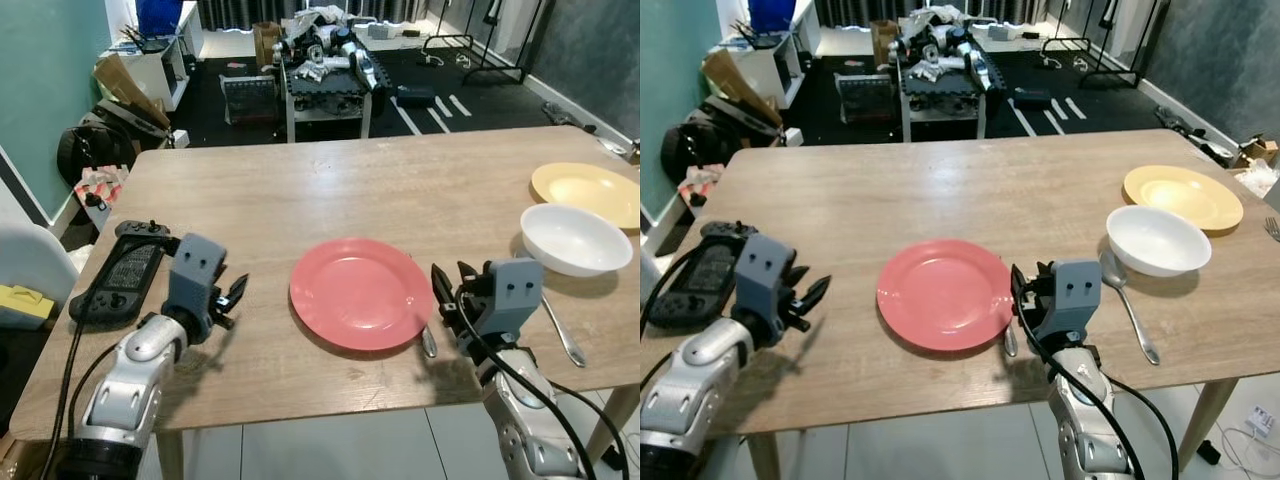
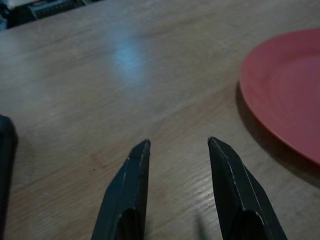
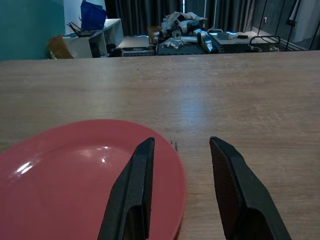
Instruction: Setting the table
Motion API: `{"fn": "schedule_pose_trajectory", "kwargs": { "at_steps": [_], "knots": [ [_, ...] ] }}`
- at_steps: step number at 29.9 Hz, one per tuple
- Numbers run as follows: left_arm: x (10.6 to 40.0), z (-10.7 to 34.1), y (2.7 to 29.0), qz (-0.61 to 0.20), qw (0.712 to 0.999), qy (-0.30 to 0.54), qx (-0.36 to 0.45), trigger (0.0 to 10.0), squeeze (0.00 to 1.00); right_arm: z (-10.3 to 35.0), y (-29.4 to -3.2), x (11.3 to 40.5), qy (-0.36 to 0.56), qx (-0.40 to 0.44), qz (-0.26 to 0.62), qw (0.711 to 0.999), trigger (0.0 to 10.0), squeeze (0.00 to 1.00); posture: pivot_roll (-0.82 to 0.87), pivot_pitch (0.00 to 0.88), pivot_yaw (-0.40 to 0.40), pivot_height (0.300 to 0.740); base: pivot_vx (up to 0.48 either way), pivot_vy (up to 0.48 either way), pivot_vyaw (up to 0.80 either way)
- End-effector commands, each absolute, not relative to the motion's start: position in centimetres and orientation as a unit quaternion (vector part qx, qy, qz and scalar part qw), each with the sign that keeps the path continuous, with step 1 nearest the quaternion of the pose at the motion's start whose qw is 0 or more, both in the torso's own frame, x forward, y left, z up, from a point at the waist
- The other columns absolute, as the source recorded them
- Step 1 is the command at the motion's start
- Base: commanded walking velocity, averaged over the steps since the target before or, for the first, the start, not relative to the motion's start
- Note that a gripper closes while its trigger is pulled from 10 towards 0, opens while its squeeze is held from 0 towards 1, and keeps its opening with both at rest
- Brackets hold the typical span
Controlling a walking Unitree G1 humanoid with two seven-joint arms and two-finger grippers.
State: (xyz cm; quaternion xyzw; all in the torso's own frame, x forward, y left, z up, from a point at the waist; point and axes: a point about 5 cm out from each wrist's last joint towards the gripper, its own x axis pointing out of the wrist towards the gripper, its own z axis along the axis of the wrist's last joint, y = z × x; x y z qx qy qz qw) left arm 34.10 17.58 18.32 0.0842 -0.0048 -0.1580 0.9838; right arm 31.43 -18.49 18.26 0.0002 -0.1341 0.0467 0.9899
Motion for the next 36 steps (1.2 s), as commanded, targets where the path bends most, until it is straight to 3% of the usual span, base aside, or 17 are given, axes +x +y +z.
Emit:
{"fn": "schedule_pose_trajectory", "kwargs": {
  "at_steps": [1,15,21,25,30,36],
  "knots": [
    [34.5,18.1,17.8,-0.175,0.981,0.002,0.079,10.0,0.00,17.9,-17.7,31.2,-0.126,0.008,0.056,0.990,10.0,0.00,0.09,0.124,0.102,0.740,0.000,0.000,0.00],
    [35.9,18.4,14.9,-0.300,0.943,-0.041,0.138,10.0,0.00,17.8,-16.5,31.1,-0.113,0.107,0.043,0.987,10.0,0.00,0.05,0.185,0.108,0.740,0.000,0.000,0.00],
    [37.1,18.4,12.6,-0.332,0.929,-0.060,0.154,10.0,0.00,17.7,-17.7,31.2,-0.107,0.194,-0.005,0.975,10.0,0.00,0.02,0.218,0.095,0.740,0.000,0.000,0.00],
    [37.9,18.9,11.6,-0.345,0.921,-0.067,0.169,10.0,0.00,19.1,-17.6,31.5,-0.122,0.265,0.025,0.956,10.0,0.00,0.02,0.232,0.094,0.740,0.000,0.000,0.00],
    [38.0,18.4,11.8,-0.341,0.924,-0.057,0.166,10.0,0.00,19.8,-17.5,31.4,-0.129,0.290,0.040,0.947,10.0,0.00,0.01,0.241,0.097,0.740,0.000,0.000,0.00],
    [37.0,15.4,13.8,-0.287,0.955,-0.016,0.077,10.0,0.00,20.5,-15.3,30.8,-0.122,0.325,0.112,0.931,10.0,0.00,0.03,0.246,0.095,0.740,0.000,0.000,0.00]
  ]
}}
